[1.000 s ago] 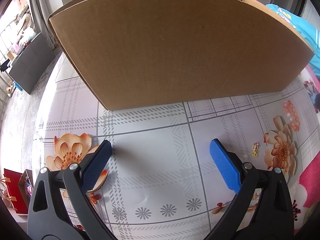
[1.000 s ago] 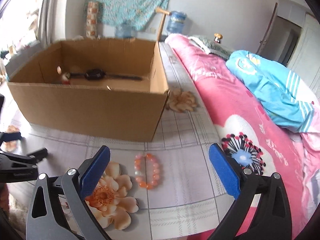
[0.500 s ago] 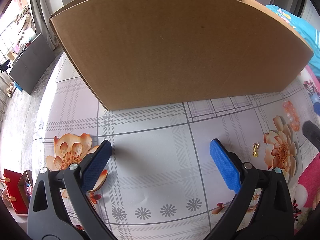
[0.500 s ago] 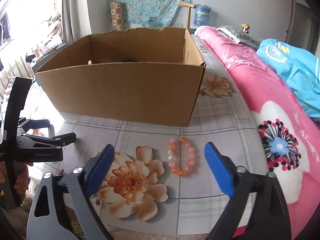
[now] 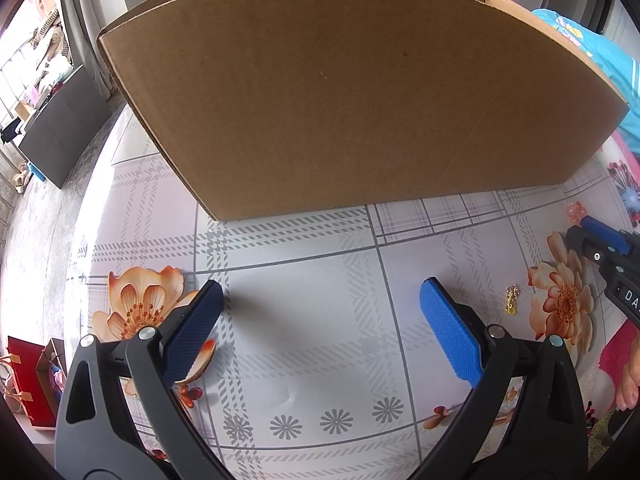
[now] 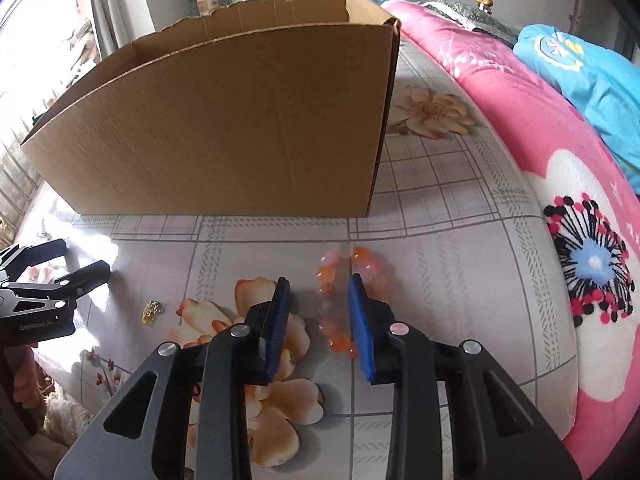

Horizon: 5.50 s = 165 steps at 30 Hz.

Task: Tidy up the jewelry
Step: 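Open the right tool and close it on the pink-orange bead bracelet, then close the left tool on the small gold charm while the right tool holds the bracelet, then carry the gold charm and bead bracelet in both tools over the box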

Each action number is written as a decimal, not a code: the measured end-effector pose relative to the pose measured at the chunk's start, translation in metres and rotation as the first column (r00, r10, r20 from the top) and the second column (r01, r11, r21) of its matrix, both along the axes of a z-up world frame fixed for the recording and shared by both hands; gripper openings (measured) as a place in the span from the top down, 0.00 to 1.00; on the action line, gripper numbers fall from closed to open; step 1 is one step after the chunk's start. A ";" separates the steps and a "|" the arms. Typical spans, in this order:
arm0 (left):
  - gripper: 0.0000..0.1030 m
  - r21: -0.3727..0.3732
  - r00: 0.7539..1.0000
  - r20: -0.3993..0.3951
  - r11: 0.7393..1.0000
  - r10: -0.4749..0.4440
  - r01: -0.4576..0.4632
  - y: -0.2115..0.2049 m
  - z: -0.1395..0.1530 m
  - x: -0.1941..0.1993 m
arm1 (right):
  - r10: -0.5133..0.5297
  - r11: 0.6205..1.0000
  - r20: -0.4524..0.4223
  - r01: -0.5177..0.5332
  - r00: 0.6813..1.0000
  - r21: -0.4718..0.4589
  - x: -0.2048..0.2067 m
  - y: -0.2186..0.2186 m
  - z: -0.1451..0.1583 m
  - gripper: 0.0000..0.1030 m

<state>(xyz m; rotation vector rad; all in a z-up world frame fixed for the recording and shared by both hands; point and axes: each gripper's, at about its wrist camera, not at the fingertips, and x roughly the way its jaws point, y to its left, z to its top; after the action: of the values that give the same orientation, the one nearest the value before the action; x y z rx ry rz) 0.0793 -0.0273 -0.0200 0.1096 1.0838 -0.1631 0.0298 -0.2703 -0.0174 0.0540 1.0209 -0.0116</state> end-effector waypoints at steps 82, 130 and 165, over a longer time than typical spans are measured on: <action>1.00 -0.052 0.841 0.158 0.846 -0.517 0.530 -0.074 0.004 -0.052 | 0.046 0.971 0.057 -0.058 0.997 0.231 -0.004 -0.018 -0.004 0.90; 1.00 -0.206 0.927 0.147 0.906 -0.344 0.369 -0.029 0.027 -0.037 | 0.075 0.996 0.028 -0.076 0.997 0.036 0.019 0.025 0.000 0.90; 1.00 -0.404 0.897 0.298 0.809 -0.325 0.427 0.000 0.172 0.022 | -0.038 0.837 0.413 -0.197 0.910 0.510 0.019 -0.041 0.152 0.91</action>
<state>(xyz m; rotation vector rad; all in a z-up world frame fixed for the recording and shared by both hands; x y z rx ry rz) 0.1008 -0.0270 0.1524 -0.0869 0.7686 -0.7539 0.0491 -0.3115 0.1348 0.5166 0.5737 0.3608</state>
